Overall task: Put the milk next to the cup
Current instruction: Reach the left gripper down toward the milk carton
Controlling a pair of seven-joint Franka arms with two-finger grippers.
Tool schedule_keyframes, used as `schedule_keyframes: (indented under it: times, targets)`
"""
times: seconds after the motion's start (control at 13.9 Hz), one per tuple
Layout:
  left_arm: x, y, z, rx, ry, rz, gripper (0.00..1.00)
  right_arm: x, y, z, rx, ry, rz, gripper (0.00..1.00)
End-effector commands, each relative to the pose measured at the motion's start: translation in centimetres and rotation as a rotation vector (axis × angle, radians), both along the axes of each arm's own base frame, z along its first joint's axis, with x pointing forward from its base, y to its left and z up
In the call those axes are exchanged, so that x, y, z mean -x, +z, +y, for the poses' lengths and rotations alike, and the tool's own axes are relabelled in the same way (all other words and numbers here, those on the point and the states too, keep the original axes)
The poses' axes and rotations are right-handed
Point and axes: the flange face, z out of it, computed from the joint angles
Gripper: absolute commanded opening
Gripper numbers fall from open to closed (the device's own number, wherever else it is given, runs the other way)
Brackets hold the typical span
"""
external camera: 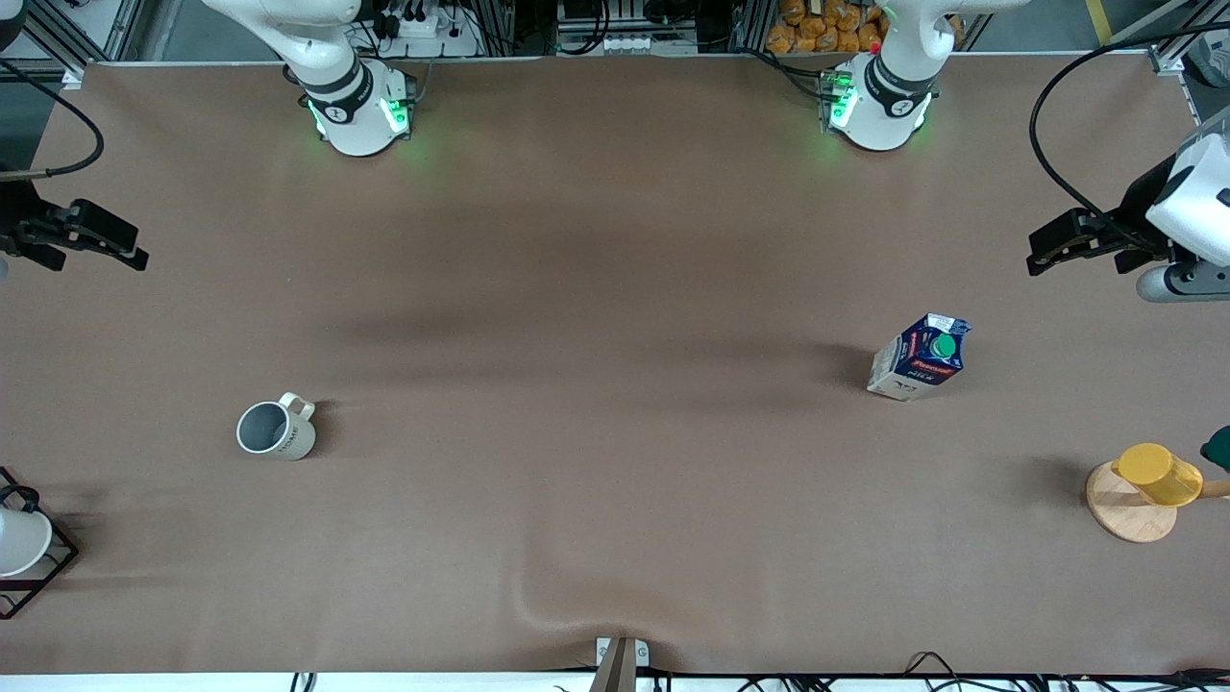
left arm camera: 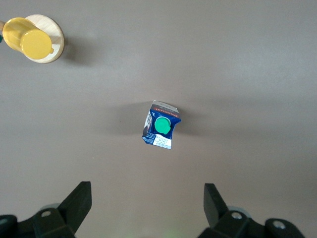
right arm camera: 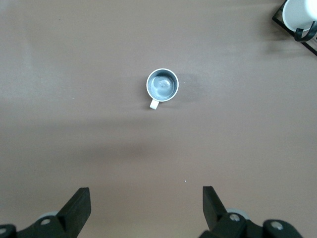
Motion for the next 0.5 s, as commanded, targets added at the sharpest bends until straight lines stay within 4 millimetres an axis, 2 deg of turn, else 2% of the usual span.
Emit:
schedule_keyframes:
  times: [0.0, 0.14, 0.29, 0.43]
  targets:
    - [0.5, 0.6, 0.0, 0.002, 0.000, -0.014, 1.00, 0.5, 0.7, 0.0, 0.011, 0.007, 0.002, 1.00]
    - [0.4, 0.2, -0.4, 0.004, -0.023, -0.008, 1.00, 0.5, 0.5, -0.1, 0.009, 0.006, 0.005, 1.00]
    - [-0.1, -3.3, -1.9, 0.015, -0.043, 0.058, 1.00, 0.4, 0.4, -0.2, 0.009, 0.004, 0.005, 1.00]
    - [-0.5, -7.1, -2.6, 0.006, -0.046, 0.036, 1.00, 0.2, -0.1, -0.3, 0.006, 0.002, 0.012, 1.00]
